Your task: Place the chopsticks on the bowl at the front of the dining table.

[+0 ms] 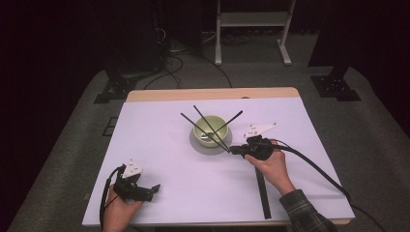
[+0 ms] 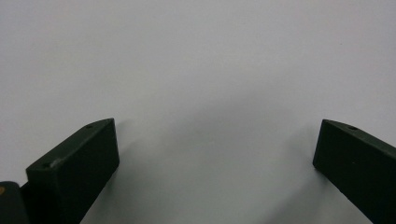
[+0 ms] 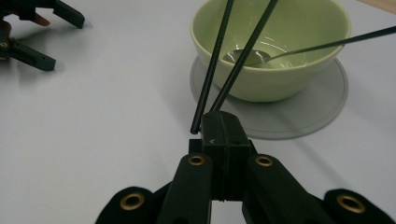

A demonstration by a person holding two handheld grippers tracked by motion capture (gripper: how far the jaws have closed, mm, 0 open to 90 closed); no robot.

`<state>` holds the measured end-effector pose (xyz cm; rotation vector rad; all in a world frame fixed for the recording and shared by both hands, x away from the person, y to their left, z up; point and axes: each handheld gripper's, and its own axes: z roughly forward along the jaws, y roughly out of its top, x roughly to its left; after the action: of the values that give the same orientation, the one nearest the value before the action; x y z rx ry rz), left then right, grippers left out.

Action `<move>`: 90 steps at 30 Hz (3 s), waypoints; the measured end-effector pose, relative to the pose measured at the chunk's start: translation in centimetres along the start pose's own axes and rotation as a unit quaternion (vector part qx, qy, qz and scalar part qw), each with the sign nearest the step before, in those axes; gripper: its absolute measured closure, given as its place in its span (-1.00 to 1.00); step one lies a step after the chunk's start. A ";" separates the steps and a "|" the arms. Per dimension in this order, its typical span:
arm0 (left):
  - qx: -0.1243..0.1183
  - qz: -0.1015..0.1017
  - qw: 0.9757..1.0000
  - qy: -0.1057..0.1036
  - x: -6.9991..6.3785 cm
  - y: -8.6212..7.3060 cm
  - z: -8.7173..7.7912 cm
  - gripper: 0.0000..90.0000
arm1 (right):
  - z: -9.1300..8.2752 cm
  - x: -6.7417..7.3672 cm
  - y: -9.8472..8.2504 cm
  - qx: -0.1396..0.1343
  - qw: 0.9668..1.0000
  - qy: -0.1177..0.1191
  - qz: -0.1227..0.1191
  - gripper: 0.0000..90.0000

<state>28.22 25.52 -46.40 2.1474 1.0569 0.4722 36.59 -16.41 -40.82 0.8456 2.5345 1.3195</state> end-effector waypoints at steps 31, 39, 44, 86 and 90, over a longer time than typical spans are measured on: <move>0.000 -0.001 1.000 0.000 0.0 0.0 0.0 -1.00 | 1.1 1.9 1.6 -0.003 1.000 0.014 -0.018 1.00; 0.000 0.001 1.000 0.000 0.0 0.0 0.0 -1.00 | 0.5 1.0 4.0 -0.017 1.000 -0.003 -0.005 0.86; 0.000 0.001 1.000 0.001 0.0 0.0 0.0 -1.00 | 0.6 0.3 5.7 -0.018 1.000 -0.019 0.002 0.67; -0.001 0.000 1.000 0.000 0.0 0.0 0.0 -1.00 | 11.0 -3.0 12.3 0.007 0.995 -0.083 0.051 -0.72; 0.000 -0.001 1.000 -0.001 0.0 0.0 0.0 -1.00 | 11.6 -3.4 12.1 0.011 0.994 -0.094 0.054 -0.72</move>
<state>28.26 25.54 -46.40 2.1462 1.0570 0.4684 48.87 -4.68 -38.50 1.0722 2.3912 1.1816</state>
